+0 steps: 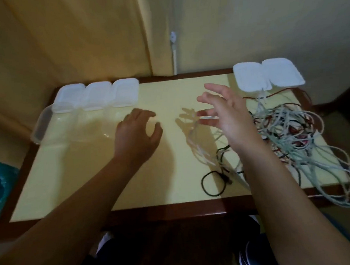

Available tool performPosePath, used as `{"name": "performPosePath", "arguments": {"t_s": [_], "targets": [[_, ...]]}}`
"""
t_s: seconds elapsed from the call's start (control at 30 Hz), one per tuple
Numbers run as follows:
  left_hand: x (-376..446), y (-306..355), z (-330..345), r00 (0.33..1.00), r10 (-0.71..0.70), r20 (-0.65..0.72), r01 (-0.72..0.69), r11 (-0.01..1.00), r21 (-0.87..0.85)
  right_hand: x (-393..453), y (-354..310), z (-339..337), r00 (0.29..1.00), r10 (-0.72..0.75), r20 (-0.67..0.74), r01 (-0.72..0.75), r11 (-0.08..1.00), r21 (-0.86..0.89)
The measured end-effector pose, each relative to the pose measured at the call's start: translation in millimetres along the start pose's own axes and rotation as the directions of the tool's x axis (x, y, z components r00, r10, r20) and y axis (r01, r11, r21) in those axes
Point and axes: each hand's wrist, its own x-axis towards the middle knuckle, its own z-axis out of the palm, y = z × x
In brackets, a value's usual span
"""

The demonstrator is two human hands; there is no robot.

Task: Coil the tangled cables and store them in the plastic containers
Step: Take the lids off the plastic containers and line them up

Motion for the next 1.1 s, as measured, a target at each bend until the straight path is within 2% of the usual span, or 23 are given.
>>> {"name": "performPosePath", "arguments": {"t_s": [0.17, 0.4, 0.5, 0.6, 0.73, 0.83, 0.93, 1.03, 1.1], "targets": [[86, 106, 27, 0.981, 0.18, -0.078, -0.187, 0.978, -0.094, 9, -22, -62, 0.994, -0.049, -0.096, 0.057, 0.995, 0.082], [165, 212, 118, 0.947, 0.229, 0.226, -0.202, 0.97, -0.136, 14, -23, -147, 0.964, -0.051, -0.261, 0.109, 0.971, 0.212], [181, 243, 156, 0.923, 0.195, 0.331, -0.188, 0.981, -0.054, 17, -19, -173, 0.956, -0.051, -0.29, 0.125, 0.962, 0.242], [189, 262, 195, 0.9, 0.133, 0.414, -0.198, 0.973, 0.117, 19, -12, -189, 0.951, -0.045, -0.306, 0.122, 0.964, 0.237], [188, 265, 232, 0.865, -0.026, 0.501, -0.128, 0.954, 0.27, 19, -1, -202, 0.954, -0.054, -0.296, 0.122, 0.969, 0.214], [185, 264, 243, 0.883, -0.054, 0.467, -0.119, 0.935, 0.333, 18, 3, -206, 0.956, -0.053, -0.29, 0.122, 0.966, 0.226], [189, 256, 242, 0.893, -0.04, 0.448, -0.114, 0.943, 0.311, 17, 3, -206, 0.958, -0.057, -0.28, 0.123, 0.966, 0.225], [196, 240, 217, 0.917, 0.099, 0.386, -0.185, 0.963, 0.195, 17, 2, -200, 0.957, -0.048, -0.287, 0.114, 0.969, 0.217], [196, 228, 193, 0.943, 0.133, 0.306, -0.142, 0.99, 0.007, 17, -1, -194, 0.953, -0.041, -0.301, 0.112, 0.969, 0.221]]}}
